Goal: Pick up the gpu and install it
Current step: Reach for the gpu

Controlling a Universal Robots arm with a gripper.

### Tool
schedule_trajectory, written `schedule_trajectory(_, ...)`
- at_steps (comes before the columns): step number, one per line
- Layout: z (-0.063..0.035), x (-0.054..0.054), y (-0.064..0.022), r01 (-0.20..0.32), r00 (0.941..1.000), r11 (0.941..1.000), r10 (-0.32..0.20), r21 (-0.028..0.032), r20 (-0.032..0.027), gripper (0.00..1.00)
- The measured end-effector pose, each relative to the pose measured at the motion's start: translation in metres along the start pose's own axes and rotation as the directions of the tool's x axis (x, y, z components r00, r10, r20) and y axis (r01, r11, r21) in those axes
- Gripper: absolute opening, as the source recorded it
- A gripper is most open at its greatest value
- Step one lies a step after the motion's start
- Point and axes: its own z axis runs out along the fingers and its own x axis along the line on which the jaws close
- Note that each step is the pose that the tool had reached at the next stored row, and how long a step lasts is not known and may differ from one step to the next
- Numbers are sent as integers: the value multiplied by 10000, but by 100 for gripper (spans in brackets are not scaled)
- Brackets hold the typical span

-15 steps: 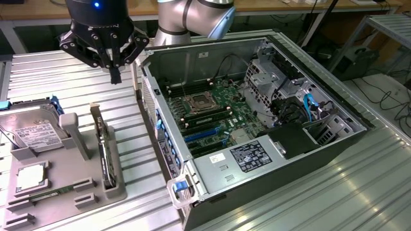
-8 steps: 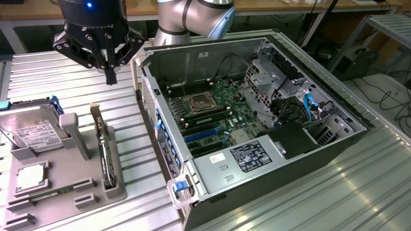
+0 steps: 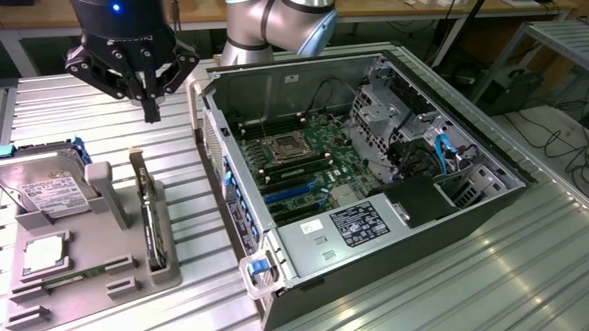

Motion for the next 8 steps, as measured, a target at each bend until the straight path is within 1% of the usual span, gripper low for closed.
schedule_trajectory(8,-3,109,-10,0,10000,10000,0,0,1,11)
